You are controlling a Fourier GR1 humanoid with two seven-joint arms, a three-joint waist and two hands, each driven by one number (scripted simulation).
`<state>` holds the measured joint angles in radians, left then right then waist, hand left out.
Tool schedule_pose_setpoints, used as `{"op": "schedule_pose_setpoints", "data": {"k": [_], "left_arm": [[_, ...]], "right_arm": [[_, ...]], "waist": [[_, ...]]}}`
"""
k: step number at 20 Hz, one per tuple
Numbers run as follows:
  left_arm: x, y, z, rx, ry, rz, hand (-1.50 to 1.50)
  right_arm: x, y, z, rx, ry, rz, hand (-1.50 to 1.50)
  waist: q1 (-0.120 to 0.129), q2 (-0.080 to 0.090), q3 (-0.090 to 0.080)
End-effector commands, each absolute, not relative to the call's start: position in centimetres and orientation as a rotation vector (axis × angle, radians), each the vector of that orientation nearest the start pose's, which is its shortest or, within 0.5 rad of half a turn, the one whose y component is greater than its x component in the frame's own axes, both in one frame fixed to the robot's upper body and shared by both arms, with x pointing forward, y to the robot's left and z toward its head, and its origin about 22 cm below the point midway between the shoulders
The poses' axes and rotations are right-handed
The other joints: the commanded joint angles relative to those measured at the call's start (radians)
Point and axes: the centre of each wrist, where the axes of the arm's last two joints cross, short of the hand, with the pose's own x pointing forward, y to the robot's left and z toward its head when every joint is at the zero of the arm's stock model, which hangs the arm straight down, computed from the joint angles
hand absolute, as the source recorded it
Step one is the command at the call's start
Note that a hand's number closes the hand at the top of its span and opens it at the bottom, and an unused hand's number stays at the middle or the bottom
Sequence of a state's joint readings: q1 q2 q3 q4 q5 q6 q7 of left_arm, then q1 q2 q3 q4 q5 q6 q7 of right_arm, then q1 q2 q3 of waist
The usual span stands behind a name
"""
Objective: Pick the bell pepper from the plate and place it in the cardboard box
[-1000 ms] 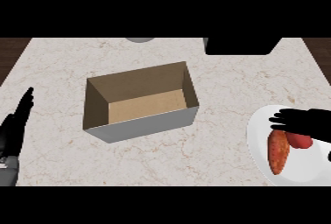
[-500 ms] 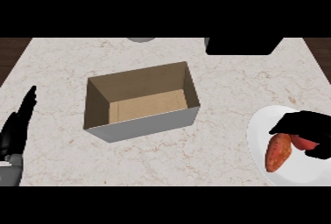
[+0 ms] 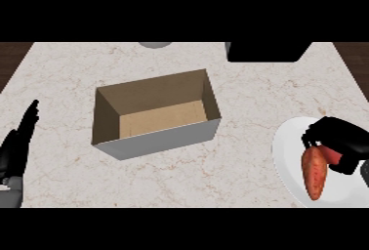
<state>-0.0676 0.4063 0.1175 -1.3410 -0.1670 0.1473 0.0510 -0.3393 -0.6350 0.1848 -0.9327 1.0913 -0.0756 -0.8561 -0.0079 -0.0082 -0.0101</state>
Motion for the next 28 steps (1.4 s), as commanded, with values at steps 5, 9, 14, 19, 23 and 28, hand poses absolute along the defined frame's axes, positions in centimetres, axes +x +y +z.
{"op": "schedule_pose_setpoints", "data": {"k": [5, 9, 14, 19, 23, 28], "left_arm": [[23.4, 38.6, 0.2, 0.732, -1.272, -0.128, 0.0], [22.7, 39.5, 0.4, 0.758, -1.256, -0.12, 0.0], [22.2, 39.5, 0.0, 0.74, -1.256, -0.132, 0.0], [23.2, 38.2, 0.5, 0.702, -1.283, -0.141, 0.0], [23.7, 38.7, 1.3, 0.704, -1.303, -0.151, 0.0], [24.8, 36.6, 1.0, 0.653, -1.33, -0.197, 0.0]], "right_arm": [[24.6, -37.6, -6.8, -0.781, -1.128, 1.181, 1.5], [24.9, -35.4, -5.8, -1.001, -1.121, 0.989, 1.5], [26.7, -29.7, -2.3, -1.164, -1.302, 0.798, 1.5], [26.9, -22.0, 2.4, -1.227, -1.503, 0.762, 1.5], [25.1, -16.4, 6.0, -1.211, -1.533, 0.706, 1.5], [22.7, -10.4, 11.8, -1.149, -1.553, 0.632, 1.5]], "waist": [[-0.156, -0.036, 0.003], [-0.146, -0.048, -0.004], [-0.121, -0.05, -0.006], [-0.095, -0.039, -0.004], [-0.068, -0.026, 0.0], [-0.011, -0.008, 0.005]]}}
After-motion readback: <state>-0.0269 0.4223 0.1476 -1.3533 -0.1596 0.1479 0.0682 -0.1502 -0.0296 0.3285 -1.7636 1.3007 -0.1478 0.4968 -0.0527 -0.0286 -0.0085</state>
